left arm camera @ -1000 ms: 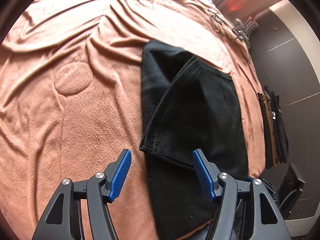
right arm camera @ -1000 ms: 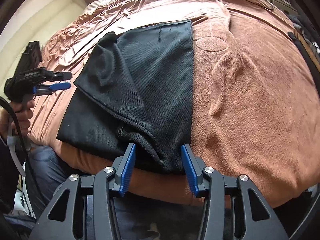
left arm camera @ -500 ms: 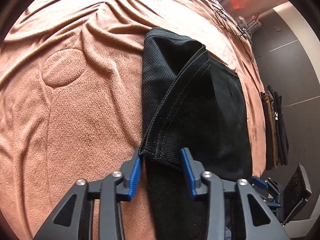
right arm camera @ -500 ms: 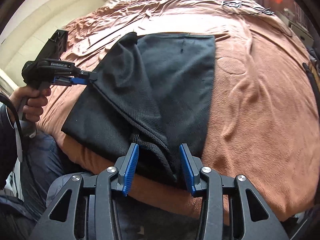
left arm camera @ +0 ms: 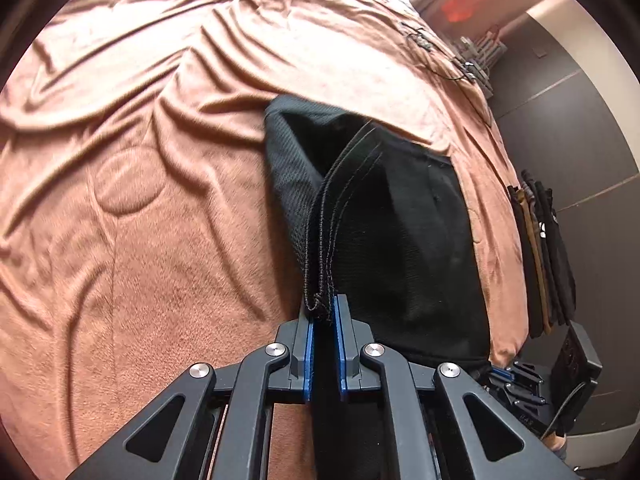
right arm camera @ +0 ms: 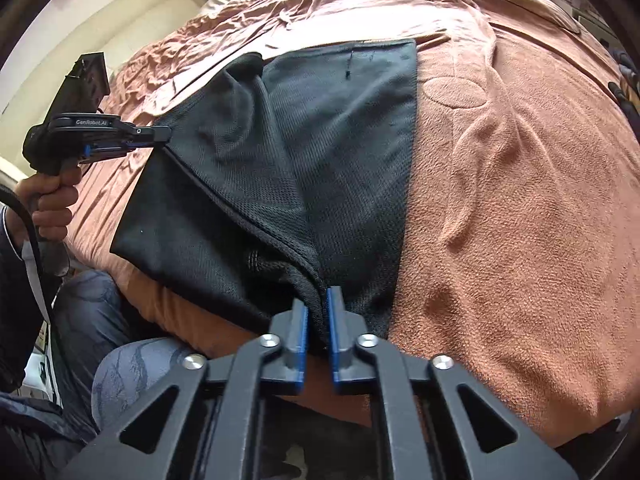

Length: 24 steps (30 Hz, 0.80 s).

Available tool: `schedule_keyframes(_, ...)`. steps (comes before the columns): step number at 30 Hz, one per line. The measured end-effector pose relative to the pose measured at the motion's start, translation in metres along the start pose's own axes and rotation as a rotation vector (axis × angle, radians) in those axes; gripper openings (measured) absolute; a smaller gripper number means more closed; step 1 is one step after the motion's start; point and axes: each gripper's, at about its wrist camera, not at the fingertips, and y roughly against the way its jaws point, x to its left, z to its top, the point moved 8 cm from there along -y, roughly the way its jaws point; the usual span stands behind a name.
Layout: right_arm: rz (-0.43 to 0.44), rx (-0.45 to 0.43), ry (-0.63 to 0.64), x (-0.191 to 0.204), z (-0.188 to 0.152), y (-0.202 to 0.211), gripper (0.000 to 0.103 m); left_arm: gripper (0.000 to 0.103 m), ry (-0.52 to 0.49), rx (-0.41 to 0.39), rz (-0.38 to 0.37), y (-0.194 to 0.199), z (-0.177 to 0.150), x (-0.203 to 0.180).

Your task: Fold small clothes

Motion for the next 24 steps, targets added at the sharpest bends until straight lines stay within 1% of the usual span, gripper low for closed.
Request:
schedule_keyframes(2,-0.002,-0.021,-0.002,0.001,0.000,0.006,0.003,0.009,-0.025,-0.011,0.029,0.004,0.003,-0.005)
schedule_keyframes(3,-0.005,-0.029,-0.002,0.001,0.000,0.008,0.003,0.007,-0.033,-0.012,0.037,0.005,0.003,-0.006)
schedule_keyframes(6,-0.008,-0.048,-0.001,0.002,-0.001,0.013,0.003,0.006,-0.046,-0.015,0.053,0.009,0.003,-0.008)
schedule_keyframes(13,-0.002,-0.080,-0.013,-0.002,0.001,0.022,0.002,0.005,-0.027,-0.054,-0.012,0.019,0.016,-0.017)
schedule_keyframes(20,0.011,-0.101,-0.052,-0.009,-0.003,0.028,0.002,0.005,-0.041,-0.094,-0.067,0.022,0.048,-0.049)
schedule_keyframes(24,0.032,-0.107,-0.073,-0.011,-0.006,0.028,0.002,0.005,-0.039,-0.117,-0.082,0.021,0.062,-0.067)
